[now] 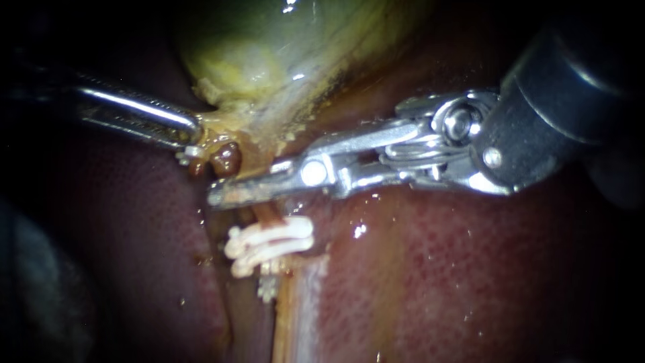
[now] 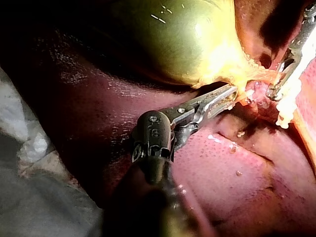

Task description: Going back third clip right tube

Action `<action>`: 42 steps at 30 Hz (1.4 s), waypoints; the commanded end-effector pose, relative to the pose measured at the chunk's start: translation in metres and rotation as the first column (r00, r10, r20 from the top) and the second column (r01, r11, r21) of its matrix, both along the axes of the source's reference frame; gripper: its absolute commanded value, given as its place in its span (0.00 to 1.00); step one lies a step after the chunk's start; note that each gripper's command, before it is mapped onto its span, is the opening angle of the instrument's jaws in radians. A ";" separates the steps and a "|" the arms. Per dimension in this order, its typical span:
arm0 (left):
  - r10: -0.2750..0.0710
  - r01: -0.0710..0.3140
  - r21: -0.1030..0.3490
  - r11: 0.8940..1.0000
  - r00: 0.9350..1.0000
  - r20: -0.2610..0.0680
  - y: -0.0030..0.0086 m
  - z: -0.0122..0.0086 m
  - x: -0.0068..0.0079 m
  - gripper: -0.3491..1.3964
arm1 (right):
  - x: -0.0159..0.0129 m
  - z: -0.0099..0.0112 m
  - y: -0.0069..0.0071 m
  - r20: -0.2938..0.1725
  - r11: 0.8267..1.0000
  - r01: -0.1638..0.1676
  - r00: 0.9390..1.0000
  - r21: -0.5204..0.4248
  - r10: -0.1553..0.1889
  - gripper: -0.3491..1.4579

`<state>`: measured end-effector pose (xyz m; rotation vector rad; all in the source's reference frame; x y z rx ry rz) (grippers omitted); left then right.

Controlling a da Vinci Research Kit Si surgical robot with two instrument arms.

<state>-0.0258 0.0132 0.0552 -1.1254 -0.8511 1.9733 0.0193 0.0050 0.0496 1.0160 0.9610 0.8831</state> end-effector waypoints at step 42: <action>0.002 -0.002 -0.003 1.000 1.000 0.000 -0.0001 0.0005 0.0003 0.00 | -0.0162 0.0063 -0.0047 -0.122 0.754 0.060 0.975 -0.654 -0.184 0.47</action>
